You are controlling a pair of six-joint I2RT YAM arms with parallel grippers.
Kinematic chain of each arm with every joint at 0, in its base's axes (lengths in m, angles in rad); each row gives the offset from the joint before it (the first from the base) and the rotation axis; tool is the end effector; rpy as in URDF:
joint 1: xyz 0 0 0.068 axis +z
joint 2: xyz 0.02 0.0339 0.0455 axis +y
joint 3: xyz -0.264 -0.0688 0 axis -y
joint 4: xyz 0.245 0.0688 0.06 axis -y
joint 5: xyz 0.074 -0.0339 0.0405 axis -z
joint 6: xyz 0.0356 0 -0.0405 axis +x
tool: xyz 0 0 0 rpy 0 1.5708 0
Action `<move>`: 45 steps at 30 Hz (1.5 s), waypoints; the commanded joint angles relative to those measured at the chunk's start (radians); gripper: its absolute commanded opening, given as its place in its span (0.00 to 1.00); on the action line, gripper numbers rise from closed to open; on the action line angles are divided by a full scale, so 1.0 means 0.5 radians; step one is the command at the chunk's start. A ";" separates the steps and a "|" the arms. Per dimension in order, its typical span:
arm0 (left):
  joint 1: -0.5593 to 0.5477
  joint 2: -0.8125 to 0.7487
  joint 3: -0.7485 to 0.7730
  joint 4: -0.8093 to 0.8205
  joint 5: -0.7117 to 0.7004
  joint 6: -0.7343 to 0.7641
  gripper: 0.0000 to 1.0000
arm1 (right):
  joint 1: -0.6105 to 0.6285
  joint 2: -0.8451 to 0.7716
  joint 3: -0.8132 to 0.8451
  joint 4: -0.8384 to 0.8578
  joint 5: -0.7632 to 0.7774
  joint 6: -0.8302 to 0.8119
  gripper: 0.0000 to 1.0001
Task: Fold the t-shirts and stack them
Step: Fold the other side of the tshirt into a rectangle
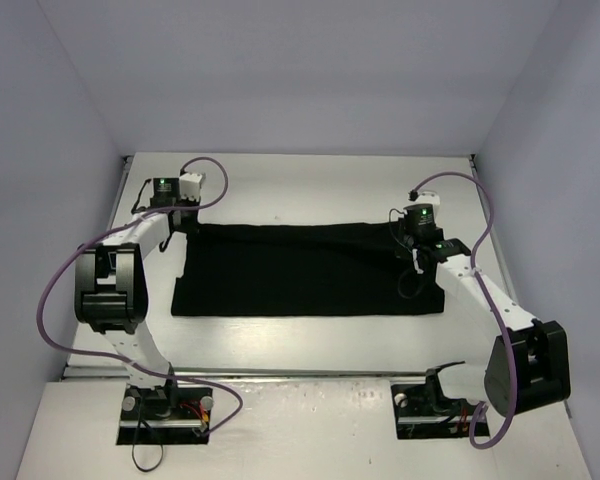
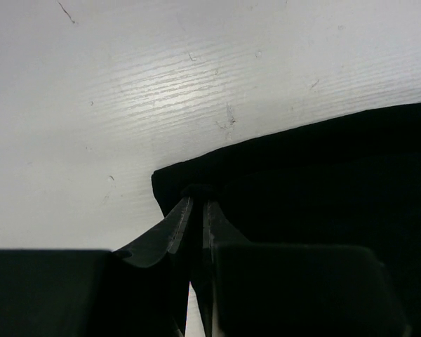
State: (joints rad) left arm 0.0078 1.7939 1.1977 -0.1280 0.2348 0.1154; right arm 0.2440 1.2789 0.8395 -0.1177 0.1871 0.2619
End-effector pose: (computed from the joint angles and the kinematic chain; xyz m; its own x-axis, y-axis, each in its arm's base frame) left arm 0.3962 -0.0052 0.2111 -0.6389 0.1070 -0.7618 0.2418 0.9680 -0.0669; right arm 0.2770 0.0621 0.2588 -0.5174 0.1334 -0.8453 0.0515 0.9908 0.1248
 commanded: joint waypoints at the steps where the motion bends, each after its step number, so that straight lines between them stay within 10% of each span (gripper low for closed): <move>1: 0.009 -0.158 -0.002 0.145 -0.019 -0.022 0.05 | 0.015 -0.091 -0.010 0.039 0.040 0.025 0.00; 12: 0.006 -0.243 -0.120 0.198 0.005 -0.154 0.09 | 0.015 -0.128 -0.087 0.021 0.048 0.047 0.00; 25: 0.000 -0.423 -0.281 0.061 -0.274 -0.524 0.39 | 0.015 -0.057 -0.157 -0.100 -0.037 0.232 0.03; 45: -0.214 -0.575 0.009 -0.520 -0.352 -0.761 0.44 | 0.012 -0.129 0.092 -0.289 -0.102 0.171 0.32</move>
State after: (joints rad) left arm -0.0234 1.5161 1.0787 -0.3537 0.0686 -0.2663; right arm 0.2440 1.1957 0.7752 -0.2696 0.1446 0.3948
